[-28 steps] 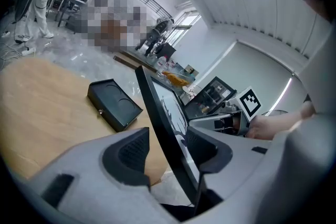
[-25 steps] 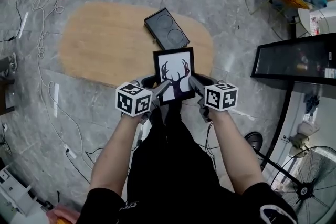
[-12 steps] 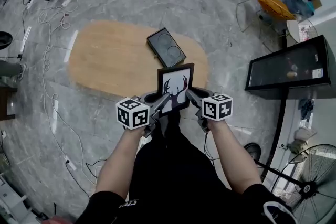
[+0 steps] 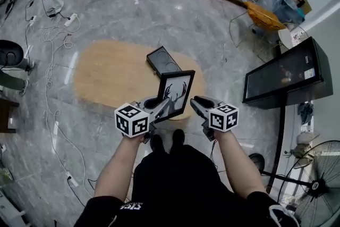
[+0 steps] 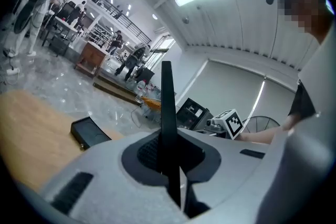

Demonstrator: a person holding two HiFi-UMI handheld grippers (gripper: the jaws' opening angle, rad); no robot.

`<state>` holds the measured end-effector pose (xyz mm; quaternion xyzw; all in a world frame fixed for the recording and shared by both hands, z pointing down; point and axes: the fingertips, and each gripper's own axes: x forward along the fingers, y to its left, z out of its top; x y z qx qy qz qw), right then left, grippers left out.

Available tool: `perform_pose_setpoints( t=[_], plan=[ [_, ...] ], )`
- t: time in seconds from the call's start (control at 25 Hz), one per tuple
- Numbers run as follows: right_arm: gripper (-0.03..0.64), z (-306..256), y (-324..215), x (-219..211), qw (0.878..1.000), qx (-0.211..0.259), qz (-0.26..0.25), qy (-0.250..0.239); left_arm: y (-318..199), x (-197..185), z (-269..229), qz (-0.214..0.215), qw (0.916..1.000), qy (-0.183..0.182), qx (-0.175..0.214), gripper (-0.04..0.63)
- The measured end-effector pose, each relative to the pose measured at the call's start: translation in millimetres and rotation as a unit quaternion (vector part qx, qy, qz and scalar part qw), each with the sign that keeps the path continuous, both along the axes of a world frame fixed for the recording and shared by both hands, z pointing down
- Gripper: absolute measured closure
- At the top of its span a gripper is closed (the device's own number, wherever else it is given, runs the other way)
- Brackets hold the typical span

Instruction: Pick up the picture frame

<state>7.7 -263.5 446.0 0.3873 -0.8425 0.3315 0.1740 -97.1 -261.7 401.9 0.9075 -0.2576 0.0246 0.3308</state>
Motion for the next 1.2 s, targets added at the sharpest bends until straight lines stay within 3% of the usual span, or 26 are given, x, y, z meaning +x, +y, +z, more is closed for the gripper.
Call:
perform_pose_setpoints(
  t=[0.24,0.4,0.6,0.92,1.2],
  plan=[
    [0.54,-34,5,25,0.999,0.035,0.01,-0.014,2,-2,-38,-0.013,0.9972,-0.044,0.059,0.563],
    [0.552,-52,8,42,0.997,0.065,0.007,-0.028,8,2,-53,-0.044,0.9931,-0.064,0.088,0.563],
    [0.569,-74,36,79,0.995,0.095,-0.004,-0.035,31,10,-73,-0.1,0.9873,-0.071,0.101,0.563],
    [0.611,-97,86,179,0.992,0.116,0.005,-0.046,86,53,-102,-0.177,0.9751,-0.074,0.112,0.563],
    [0.612,-131,94,217,0.985,0.155,0.01,-0.068,117,62,-125,-0.206,0.9668,-0.089,0.123,0.563]
  ],
)
